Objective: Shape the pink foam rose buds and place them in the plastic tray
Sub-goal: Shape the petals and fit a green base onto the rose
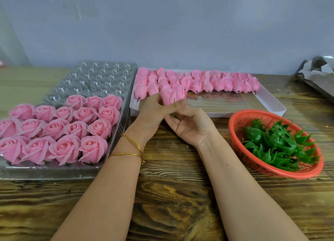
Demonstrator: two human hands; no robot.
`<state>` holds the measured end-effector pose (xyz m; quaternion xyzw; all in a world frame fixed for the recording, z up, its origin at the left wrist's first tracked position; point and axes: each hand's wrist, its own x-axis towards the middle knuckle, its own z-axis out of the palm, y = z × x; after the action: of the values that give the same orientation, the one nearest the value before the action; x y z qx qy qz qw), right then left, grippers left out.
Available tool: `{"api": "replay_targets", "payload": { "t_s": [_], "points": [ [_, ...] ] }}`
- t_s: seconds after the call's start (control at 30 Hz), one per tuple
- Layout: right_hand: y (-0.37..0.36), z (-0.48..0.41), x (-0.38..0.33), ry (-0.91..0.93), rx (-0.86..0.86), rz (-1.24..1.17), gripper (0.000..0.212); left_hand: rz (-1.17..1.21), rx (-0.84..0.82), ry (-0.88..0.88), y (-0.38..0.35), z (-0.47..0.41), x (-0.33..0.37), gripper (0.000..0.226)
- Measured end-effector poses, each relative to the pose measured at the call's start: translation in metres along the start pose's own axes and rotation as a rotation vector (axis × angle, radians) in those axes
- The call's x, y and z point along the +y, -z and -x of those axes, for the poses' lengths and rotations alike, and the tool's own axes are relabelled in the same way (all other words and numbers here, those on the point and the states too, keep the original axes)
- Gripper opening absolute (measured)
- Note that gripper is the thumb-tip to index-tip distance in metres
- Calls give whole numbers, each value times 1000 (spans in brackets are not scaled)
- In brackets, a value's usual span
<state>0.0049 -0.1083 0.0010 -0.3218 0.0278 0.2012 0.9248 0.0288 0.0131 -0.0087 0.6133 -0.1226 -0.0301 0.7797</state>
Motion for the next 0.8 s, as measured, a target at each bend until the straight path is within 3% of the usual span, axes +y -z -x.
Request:
{"api": "replay_targets", "payload": {
  "t_s": [0.23,0.5,0.67,0.8],
  "points": [
    [-1,0,4,-11,-57,69,50,-34,-50,-23,0,0,-4,20],
    [1,1,3,-63,-59,208,44,-40,37,14,-7,6,2,27],
    [0,1,3,-72,-56,242,44,-41,85,13,-8,7,4,18],
    [-2,-1,4,-22,-12,253,28,-46,127,-4,-8,5,4,18]
  ]
}}
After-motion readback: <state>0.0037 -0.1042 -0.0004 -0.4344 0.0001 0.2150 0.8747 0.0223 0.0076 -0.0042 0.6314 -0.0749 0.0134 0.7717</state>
